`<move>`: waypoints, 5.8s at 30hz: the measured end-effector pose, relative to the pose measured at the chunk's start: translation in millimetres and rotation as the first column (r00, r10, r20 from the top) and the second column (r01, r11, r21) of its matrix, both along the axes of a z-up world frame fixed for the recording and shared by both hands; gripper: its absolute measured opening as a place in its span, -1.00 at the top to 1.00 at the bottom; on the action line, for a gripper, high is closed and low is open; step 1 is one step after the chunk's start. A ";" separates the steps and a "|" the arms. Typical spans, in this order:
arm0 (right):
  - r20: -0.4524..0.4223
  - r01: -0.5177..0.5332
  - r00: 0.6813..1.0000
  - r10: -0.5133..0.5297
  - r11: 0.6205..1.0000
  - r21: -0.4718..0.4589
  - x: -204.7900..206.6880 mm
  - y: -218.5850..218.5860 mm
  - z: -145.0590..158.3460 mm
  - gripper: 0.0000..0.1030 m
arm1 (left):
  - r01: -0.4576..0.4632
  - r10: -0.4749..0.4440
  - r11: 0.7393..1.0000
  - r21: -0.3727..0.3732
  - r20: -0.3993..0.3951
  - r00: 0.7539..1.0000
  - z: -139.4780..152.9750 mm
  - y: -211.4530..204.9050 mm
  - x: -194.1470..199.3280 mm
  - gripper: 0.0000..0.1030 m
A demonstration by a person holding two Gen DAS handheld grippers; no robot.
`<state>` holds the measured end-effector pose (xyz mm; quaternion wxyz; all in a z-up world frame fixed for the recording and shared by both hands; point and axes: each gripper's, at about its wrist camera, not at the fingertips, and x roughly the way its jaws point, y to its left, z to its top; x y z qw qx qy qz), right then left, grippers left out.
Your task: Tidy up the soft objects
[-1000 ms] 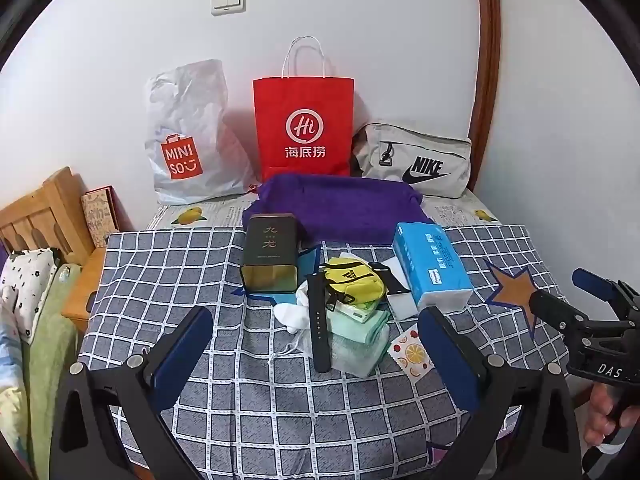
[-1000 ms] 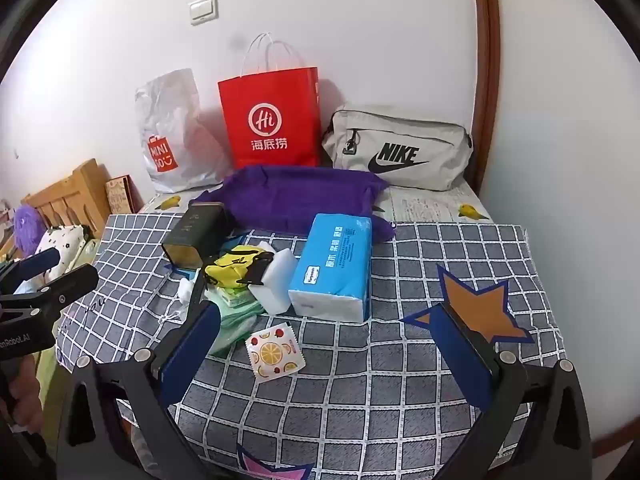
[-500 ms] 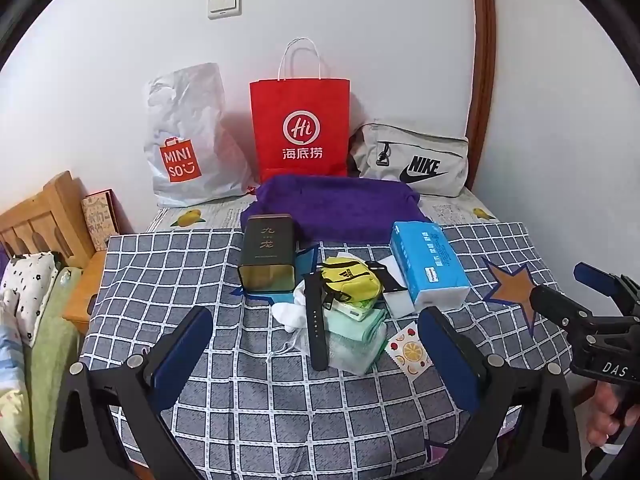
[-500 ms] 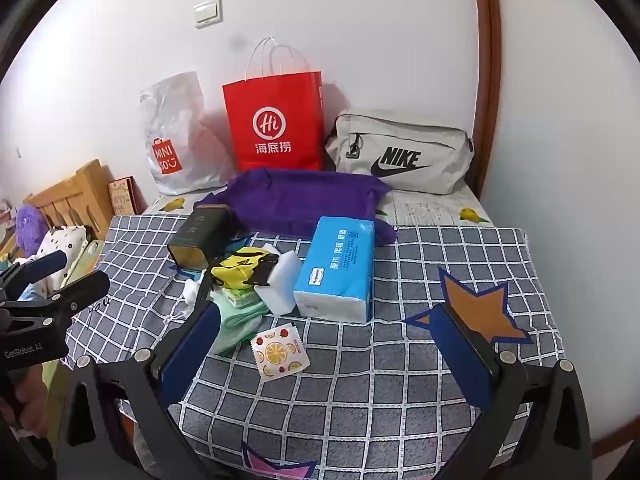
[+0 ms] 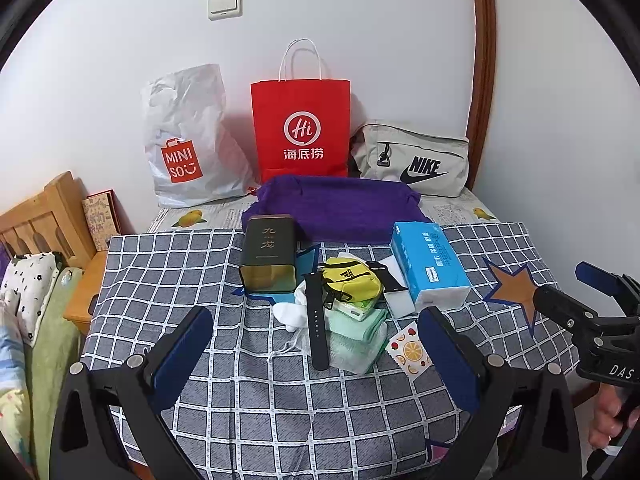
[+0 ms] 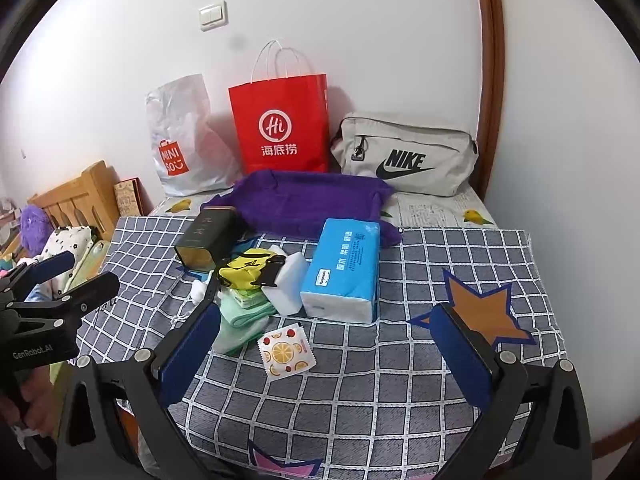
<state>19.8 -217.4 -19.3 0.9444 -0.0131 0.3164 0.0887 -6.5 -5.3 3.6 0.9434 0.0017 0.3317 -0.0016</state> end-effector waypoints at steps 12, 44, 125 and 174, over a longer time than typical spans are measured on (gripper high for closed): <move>0.001 -0.001 1.000 0.001 1.000 0.003 -1.1 -0.9 -0.5 -1.00 | 0.001 -0.001 1.000 -0.001 0.009 1.000 0.2 -1.2 -1.6 -0.99; 0.003 -0.006 1.000 0.006 1.000 0.000 -3.9 0.7 0.0 -1.00 | 0.003 -0.003 1.000 0.007 0.014 1.000 1.0 -3.0 -5.7 -0.99; -0.347 -0.102 0.934 0.084 0.994 -0.032 113.3 16.3 -156.6 -0.99 | 0.142 -0.190 0.975 -0.171 -0.309 0.932 -159.0 22.0 134.4 0.56; -0.285 -0.262 0.934 0.214 0.955 -0.142 89.0 41.6 -155.0 0.50 | 0.067 -0.114 0.986 -0.152 -0.329 0.937 -162.3 58.4 135.4 0.41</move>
